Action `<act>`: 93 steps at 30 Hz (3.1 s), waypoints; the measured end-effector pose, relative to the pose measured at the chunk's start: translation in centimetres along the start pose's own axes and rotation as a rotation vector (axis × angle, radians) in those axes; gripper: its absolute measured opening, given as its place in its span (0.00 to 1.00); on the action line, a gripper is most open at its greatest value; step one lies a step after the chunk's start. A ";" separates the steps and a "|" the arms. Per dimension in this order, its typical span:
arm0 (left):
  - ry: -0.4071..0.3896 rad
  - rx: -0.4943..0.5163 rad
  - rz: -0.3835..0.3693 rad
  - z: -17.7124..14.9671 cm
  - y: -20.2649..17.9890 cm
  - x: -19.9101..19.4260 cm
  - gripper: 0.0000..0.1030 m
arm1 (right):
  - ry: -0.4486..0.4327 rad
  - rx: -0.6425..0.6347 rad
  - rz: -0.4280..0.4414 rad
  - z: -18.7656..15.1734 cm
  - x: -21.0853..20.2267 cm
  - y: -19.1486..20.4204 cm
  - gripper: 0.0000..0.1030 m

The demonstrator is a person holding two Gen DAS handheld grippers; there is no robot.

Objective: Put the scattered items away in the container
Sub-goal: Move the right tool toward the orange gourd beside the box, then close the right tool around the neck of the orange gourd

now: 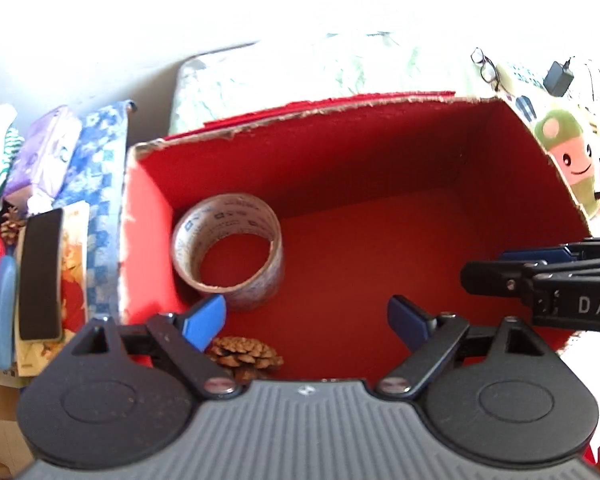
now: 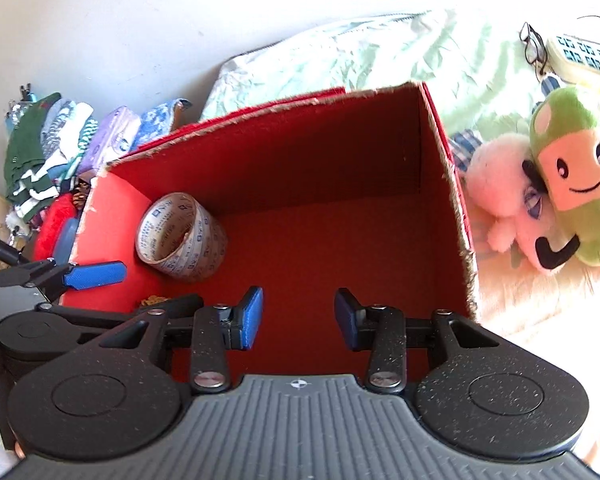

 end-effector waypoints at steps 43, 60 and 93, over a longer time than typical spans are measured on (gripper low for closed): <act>0.039 -0.229 -0.006 -18.9 -11.6 -6.1 0.79 | 0.251 -0.187 0.229 -14.9 -4.4 0.4 0.36; 0.097 -0.119 -0.209 -18.8 -8.9 -4.1 0.65 | 0.244 -0.159 0.074 -15.4 -2.3 2.7 0.31; 0.116 -0.047 -0.308 -18.1 -7.8 -2.5 0.57 | 0.262 0.031 0.047 -14.3 -1.4 1.3 0.39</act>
Point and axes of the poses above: each gripper's, at about its wrist camera, not at the fingertips, and x roughly the way its jaws point, y to its left, z to its top, the point moved 8 cm from there along x, roughly the way its jaws point, and after that the axes turned 5 degrees about z, right-handed, at the moved point
